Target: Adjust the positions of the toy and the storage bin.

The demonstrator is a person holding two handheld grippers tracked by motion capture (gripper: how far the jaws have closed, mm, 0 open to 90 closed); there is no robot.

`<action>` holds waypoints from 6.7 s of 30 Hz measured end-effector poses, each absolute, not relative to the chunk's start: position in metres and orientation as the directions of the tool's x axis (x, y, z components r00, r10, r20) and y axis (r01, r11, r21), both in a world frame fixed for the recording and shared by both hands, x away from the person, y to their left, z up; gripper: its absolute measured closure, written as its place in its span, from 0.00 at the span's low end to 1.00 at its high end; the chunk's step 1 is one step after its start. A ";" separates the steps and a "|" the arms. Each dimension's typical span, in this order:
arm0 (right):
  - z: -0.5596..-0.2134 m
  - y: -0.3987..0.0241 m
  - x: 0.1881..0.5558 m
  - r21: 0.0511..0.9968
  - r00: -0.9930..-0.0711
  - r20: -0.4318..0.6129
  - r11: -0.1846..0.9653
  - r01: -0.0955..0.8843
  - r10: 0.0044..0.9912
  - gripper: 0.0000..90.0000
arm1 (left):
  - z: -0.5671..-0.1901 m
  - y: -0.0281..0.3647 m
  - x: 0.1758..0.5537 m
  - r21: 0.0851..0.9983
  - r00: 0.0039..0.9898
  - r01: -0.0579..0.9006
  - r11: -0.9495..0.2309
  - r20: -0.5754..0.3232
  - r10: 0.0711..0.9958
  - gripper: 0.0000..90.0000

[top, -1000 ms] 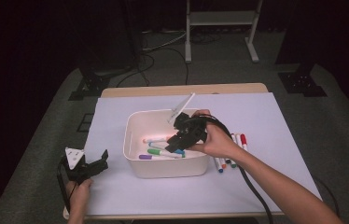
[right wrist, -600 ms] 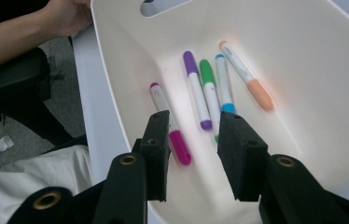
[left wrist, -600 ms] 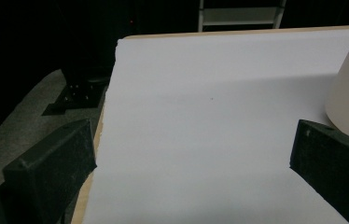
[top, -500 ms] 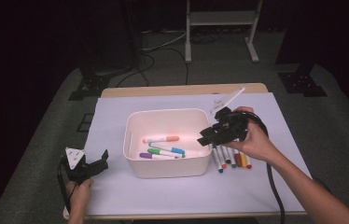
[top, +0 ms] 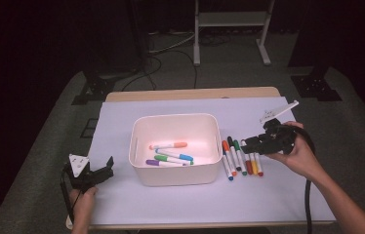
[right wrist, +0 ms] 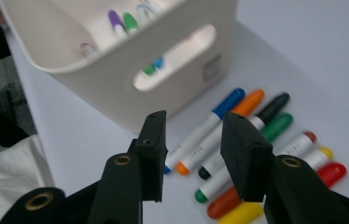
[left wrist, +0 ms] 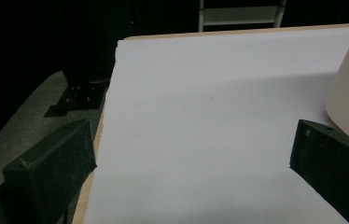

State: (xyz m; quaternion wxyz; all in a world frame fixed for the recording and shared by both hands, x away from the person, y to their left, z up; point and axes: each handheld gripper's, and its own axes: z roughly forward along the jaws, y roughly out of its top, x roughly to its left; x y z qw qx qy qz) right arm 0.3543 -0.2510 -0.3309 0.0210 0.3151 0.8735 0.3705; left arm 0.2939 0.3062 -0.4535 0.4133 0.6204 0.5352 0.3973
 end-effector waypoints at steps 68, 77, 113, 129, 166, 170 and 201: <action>-0.384 -0.323 0.337 0.606 -0.550 0.242 0.319 0.729 0.799 0.84 | -0.454 0.305 0.293 0.939 0.114 0.331 -0.091 0.056 0.992 0.00; -0.350 -0.301 0.327 0.636 -0.627 0.248 0.364 0.681 0.739 0.84 | -0.453 0.306 0.294 0.939 0.113 0.333 -0.088 0.053 0.992 0.00; -0.259 -0.137 0.327 0.684 -0.908 0.176 0.617 0.390 0.379 0.84 | -0.453 0.307 0.293 0.939 0.115 0.333 -0.085 0.049 0.992 0.00; -0.279 -0.075 0.347 0.656 -0.950 0.185 0.688 0.310 0.252 0.84 | -0.453 0.307 0.293 0.940 0.117 0.332 -0.079 0.042 0.992 0.00; -0.343 -0.001 0.373 0.500 -0.976 0.185 0.845 0.190 0.110 0.83 | -0.453 0.308 0.293 0.942 0.113 0.329 -0.066 0.030 0.993 0.00; -0.343 -0.001 0.373 0.493 -0.978 0.170 0.849 0.188 0.118 0.78 | -0.453 0.308 0.293 0.942 0.115 0.328 -0.066 0.029 0.993 0.00; -0.296 -0.165 0.361 0.659 -0.896 0.178 0.627 0.415 0.406 0.48 | -0.453 0.307 0.293 0.941 0.117 0.328 -0.084 0.048 0.992 0.00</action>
